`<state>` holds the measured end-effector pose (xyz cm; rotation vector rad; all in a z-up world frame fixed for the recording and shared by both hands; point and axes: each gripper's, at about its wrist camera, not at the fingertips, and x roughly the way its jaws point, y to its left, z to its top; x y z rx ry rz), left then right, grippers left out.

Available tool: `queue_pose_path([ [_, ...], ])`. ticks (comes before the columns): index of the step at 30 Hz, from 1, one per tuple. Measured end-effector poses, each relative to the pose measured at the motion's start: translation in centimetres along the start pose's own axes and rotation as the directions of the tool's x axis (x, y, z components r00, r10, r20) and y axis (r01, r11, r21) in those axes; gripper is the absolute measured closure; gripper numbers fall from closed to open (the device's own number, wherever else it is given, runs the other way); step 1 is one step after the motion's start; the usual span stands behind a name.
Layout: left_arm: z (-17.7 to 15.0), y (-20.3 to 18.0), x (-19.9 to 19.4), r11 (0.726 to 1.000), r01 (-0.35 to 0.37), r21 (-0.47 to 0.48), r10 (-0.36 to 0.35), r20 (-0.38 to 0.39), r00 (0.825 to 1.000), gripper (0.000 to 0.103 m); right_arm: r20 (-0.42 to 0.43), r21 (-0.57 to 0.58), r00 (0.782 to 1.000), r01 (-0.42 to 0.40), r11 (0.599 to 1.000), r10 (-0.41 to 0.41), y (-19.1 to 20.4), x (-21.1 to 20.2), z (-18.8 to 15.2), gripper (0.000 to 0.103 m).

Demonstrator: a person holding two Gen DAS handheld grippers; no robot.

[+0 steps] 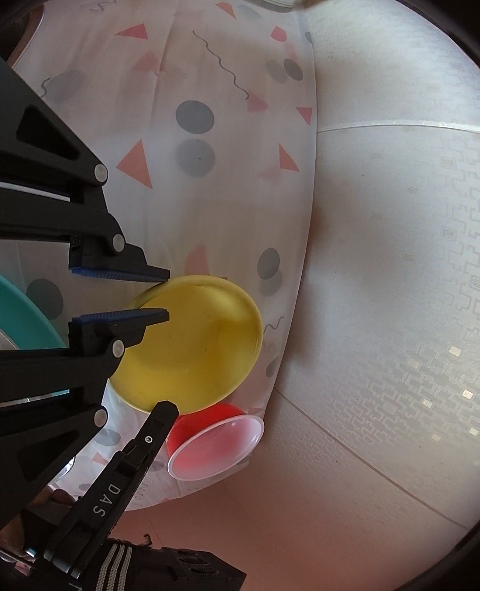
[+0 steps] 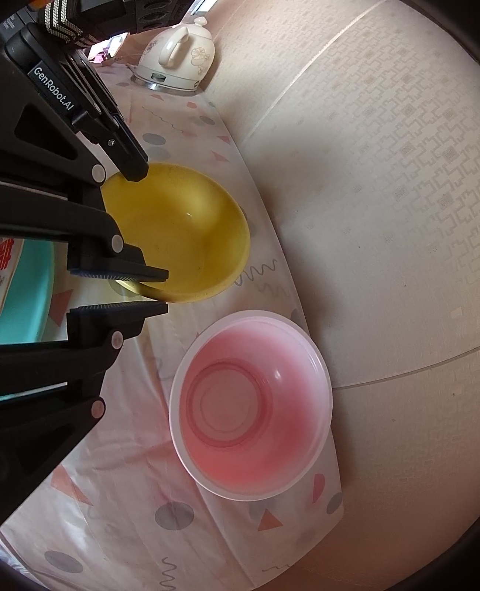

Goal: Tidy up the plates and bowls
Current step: 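Move both tools to the yellow bowl rim and close on it, then lift the yellow bowl with both tools and carry it over the steel bowl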

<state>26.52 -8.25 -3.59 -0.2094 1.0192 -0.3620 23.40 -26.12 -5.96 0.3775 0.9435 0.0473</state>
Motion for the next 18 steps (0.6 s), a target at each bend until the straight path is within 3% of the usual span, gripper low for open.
queue_pose_path([
  [18,-2.1,1.2,-4.7,1.0,0.02,-0.007,-0.019,0.073,0.997,0.089,0.008,-0.008,0.997,-0.081,0.997,0.082,1.6,-2.0,-1.4,0.093],
])
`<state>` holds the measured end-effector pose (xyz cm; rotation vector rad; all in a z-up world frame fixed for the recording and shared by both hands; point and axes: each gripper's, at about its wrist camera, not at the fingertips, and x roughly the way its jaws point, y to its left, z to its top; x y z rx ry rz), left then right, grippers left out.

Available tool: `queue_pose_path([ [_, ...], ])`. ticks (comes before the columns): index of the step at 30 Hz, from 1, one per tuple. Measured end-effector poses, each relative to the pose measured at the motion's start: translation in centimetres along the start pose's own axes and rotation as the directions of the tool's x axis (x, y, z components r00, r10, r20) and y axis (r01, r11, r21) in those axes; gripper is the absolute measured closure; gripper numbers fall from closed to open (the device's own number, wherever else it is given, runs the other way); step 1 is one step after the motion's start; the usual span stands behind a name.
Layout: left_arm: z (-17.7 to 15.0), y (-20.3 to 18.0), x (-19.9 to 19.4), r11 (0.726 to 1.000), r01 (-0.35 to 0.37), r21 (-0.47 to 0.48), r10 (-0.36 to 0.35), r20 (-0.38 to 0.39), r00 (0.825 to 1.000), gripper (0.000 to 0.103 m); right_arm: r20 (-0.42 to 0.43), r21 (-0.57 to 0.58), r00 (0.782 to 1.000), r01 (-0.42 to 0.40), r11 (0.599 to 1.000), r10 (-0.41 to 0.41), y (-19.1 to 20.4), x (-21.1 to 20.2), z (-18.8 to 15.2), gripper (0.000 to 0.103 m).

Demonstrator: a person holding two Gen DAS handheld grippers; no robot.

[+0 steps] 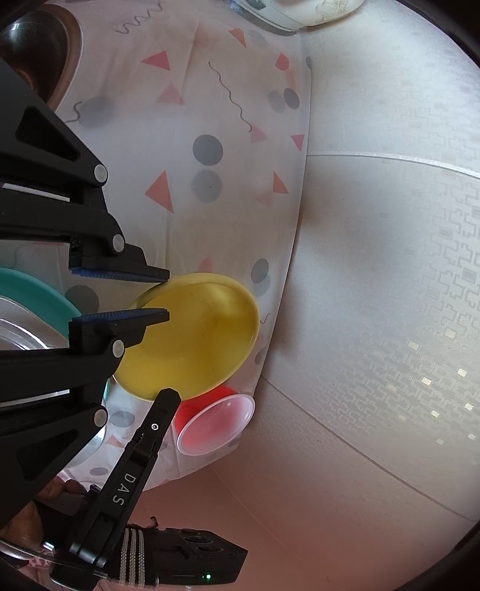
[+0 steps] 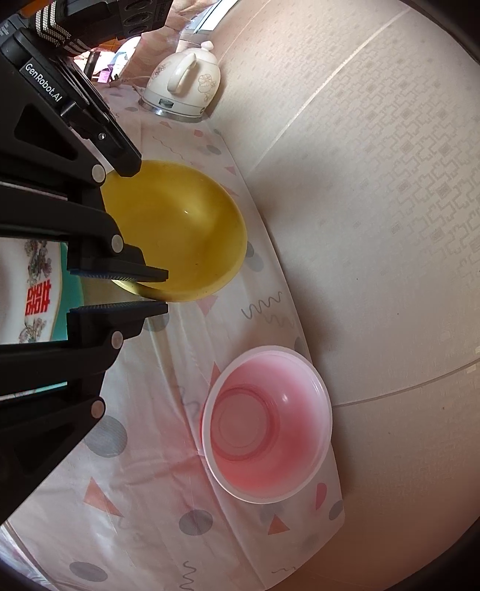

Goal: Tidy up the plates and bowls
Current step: 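Lift the yellow bowl with both tools and carry it over the steel bowl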

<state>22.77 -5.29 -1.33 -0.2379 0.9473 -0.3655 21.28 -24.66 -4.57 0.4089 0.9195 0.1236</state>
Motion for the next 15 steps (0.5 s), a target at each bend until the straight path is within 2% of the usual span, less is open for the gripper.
queue_pose_path([
  [15,-2.4,1.0,-6.9,0.998,-0.052,0.038,0.047,0.107,0.993,0.089,0.011,-0.059,0.996,-0.091,0.994,0.092,3.5,-2.8,-2.5,0.093],
])
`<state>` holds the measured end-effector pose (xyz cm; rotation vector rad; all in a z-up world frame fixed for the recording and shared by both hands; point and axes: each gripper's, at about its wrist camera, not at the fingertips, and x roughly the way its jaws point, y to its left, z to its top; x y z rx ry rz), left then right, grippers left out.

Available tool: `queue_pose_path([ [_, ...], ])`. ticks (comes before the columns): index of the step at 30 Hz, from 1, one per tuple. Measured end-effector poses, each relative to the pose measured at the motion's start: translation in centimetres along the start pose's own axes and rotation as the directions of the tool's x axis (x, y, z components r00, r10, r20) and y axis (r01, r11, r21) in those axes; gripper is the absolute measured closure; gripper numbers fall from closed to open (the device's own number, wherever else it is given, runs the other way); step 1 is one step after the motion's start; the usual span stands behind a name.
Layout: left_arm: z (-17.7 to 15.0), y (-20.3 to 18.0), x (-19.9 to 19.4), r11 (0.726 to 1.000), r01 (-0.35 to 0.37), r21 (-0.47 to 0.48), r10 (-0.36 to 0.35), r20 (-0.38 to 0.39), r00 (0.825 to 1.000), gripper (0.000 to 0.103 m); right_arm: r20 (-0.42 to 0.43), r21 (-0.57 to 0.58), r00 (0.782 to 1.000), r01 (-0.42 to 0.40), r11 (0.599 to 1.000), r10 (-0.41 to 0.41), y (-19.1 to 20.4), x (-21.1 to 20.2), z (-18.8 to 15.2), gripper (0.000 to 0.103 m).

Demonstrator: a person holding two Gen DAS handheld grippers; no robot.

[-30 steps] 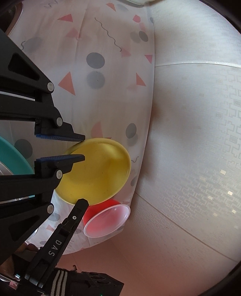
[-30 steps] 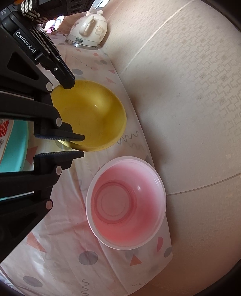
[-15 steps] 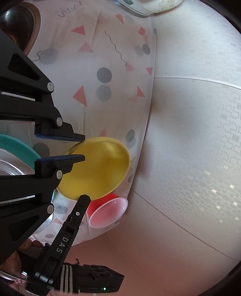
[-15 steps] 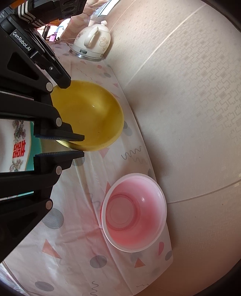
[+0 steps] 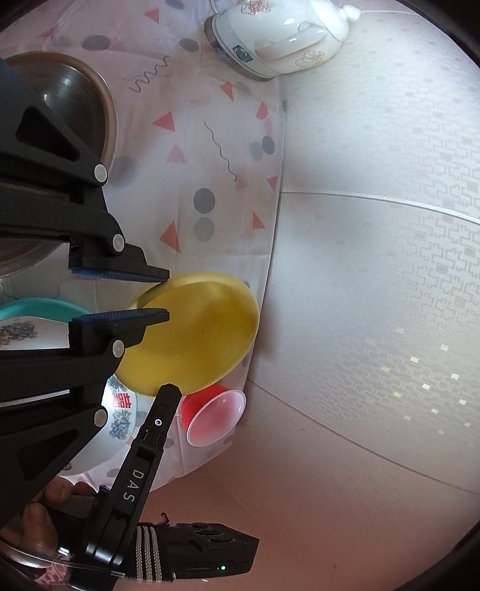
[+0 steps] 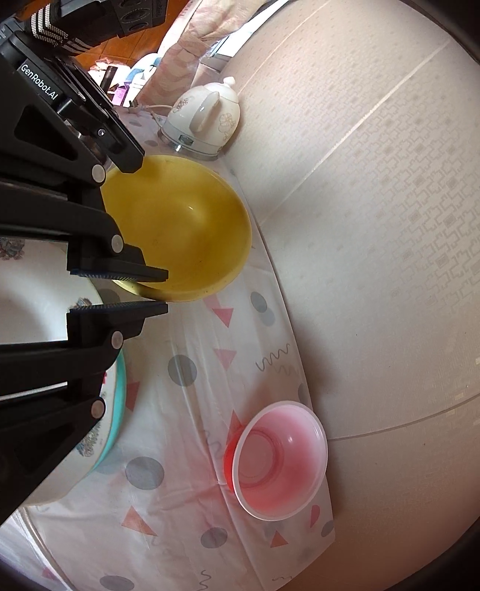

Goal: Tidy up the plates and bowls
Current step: 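Lift the yellow bowl with both tools and carry it over the steel bowl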

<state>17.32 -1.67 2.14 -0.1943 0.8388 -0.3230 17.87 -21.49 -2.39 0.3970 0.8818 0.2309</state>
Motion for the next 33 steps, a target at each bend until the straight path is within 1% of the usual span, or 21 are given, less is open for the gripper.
queue_pose_path([
  [9,-2.4,2.5,-3.7,0.999,0.007,-0.052,-0.005,0.023,1.0,0.089,-0.02,-0.045,0.997,-0.07,0.997,0.069,2.9,-1.0,-2.1,0.093],
  [15,-3.8,4.2,-6.0,0.997,-0.017,-0.076,0.02,0.042,0.999,0.089,-0.049,-0.089,0.994,-0.106,0.99,0.102,5.2,-1.0,-3.7,0.093],
  [18,-4.4,5.4,-6.8,0.994,-0.017,-0.112,0.021,0.039,0.999,0.089,-0.065,-0.106,0.991,-0.126,0.986,0.119,6.2,-0.9,-4.4,0.093],
  [24,-6.5,7.6,-8.5,0.985,-0.029,-0.171,0.036,0.035,0.999,0.089,-0.113,-0.141,0.981,-0.171,0.975,0.156,8.2,-0.6,-5.9,0.093],
  [28,-8.1,8.8,-9.5,0.981,-0.06,-0.184,0.066,0.027,0.997,0.089,-0.154,-0.164,0.973,-0.199,0.966,0.174,9.4,0.0,-7.1,0.093],
  [33,-9.7,10.6,-10.3,0.972,-0.075,-0.223,0.078,0.006,0.997,0.089,-0.202,-0.182,0.963,-0.215,0.959,0.178,10.6,1.0,-8.6,0.093],
])
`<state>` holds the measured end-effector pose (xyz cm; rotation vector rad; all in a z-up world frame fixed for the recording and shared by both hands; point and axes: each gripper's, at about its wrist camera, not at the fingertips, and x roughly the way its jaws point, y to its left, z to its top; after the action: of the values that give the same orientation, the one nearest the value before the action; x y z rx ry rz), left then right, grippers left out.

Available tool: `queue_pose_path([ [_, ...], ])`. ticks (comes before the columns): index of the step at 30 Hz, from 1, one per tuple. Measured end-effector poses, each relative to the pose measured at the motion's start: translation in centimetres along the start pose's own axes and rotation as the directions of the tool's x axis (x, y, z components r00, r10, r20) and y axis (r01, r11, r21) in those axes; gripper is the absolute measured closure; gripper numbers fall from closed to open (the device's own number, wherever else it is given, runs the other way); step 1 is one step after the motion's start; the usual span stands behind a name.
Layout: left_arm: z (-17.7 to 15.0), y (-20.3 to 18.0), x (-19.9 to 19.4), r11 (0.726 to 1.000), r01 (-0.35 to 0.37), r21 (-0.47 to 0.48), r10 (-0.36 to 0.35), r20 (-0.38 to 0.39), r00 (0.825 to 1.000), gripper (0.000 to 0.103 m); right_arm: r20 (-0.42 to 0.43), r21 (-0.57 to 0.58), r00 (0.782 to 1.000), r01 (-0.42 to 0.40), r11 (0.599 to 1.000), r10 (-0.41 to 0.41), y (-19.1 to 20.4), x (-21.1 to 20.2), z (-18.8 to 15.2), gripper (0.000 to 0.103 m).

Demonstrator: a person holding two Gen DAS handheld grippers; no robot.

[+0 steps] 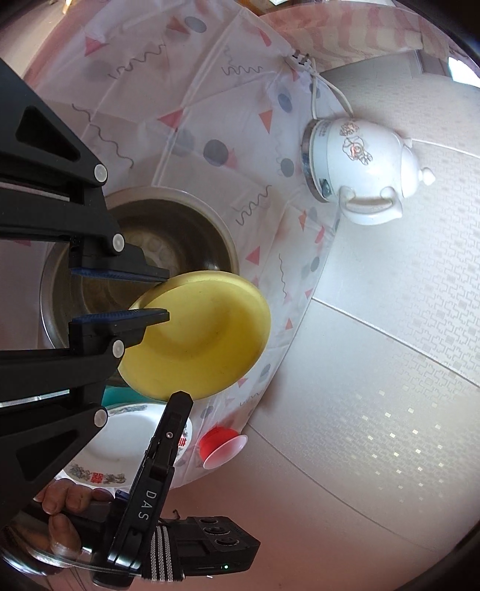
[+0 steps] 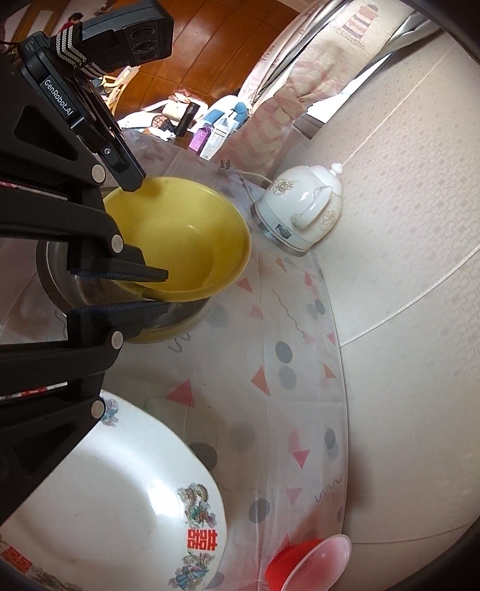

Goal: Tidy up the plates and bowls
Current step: 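Lift the yellow bowl with both tools and carry it over the steel bowl, then lower the yellow bowl into the steel bowl and open both tools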

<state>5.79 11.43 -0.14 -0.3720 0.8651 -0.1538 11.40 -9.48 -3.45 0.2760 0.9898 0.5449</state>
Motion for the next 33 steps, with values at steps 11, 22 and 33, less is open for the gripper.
queue_pose_path([
  [11,-1.8,1.9,0.5,0.999,-0.034,-0.042,0.032,-0.05,0.998,0.089,-0.087,-0.038,0.996,0.025,0.999,-0.028,1.0,2.1,-1.9,0.093],
  [22,-2.2,2.4,1.4,0.997,-0.052,-0.053,0.047,-0.085,0.995,0.089,-0.12,-0.059,0.991,0.058,0.997,-0.064,1.1,3.1,-2.4,0.09],
  [33,-2.2,2.4,2.0,0.997,-0.064,-0.039,0.06,-0.091,0.994,0.089,-0.117,-0.08,0.989,0.079,0.994,-0.088,1.2,3.4,-2.6,0.088],
])
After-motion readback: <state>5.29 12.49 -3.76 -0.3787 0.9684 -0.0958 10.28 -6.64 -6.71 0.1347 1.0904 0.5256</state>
